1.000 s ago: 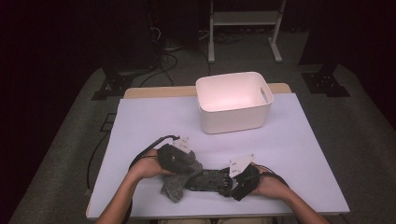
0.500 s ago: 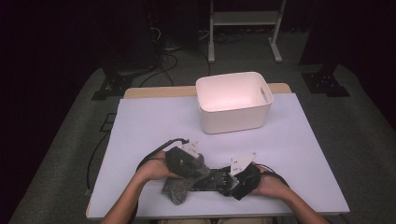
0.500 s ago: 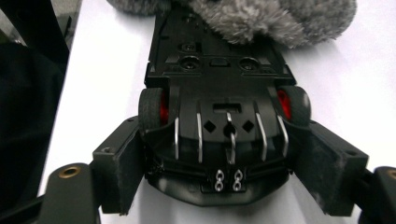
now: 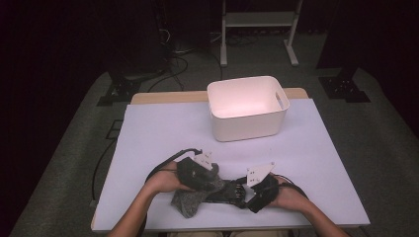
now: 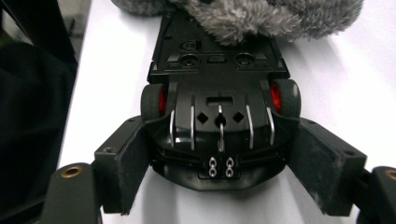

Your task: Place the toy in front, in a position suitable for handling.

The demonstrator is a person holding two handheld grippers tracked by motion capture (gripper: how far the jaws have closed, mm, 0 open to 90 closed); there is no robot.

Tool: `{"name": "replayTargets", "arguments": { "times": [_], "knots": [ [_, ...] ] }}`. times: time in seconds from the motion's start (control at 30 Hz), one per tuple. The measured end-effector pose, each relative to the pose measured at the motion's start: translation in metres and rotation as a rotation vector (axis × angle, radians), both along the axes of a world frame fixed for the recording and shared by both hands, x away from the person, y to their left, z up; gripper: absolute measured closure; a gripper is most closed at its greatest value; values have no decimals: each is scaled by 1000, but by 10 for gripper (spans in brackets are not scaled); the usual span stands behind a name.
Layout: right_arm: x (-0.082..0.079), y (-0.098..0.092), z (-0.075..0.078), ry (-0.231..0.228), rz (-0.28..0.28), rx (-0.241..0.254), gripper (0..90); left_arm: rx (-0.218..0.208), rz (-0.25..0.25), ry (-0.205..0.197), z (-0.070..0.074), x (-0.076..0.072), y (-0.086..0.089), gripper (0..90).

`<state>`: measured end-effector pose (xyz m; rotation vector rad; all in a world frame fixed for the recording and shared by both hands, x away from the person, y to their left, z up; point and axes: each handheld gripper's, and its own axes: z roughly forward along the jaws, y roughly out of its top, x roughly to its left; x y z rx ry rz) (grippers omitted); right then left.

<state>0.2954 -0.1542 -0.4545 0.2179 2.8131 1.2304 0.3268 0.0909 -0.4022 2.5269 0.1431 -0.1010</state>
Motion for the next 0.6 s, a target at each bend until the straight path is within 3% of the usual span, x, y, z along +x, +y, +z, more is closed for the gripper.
{"name": "replayTargets", "arguments": {
  "times": [0.27,0.33,0.47,0.6],
  "knots": [
    [-1,2,-2,-12,2,-3,233,24,-125,-21,5,-17,-38,754],
    [-2,2,-3,-17,1,-14,232,29,-126,-16,4,-15,-39,755],
    [0,1,-4,5,-8,5,230,13,-96,9,2,-13,-32,758],
    [0,-3,-4,21,-9,22,229,12,-85,10,2,-14,-27,758]
  ]
}}
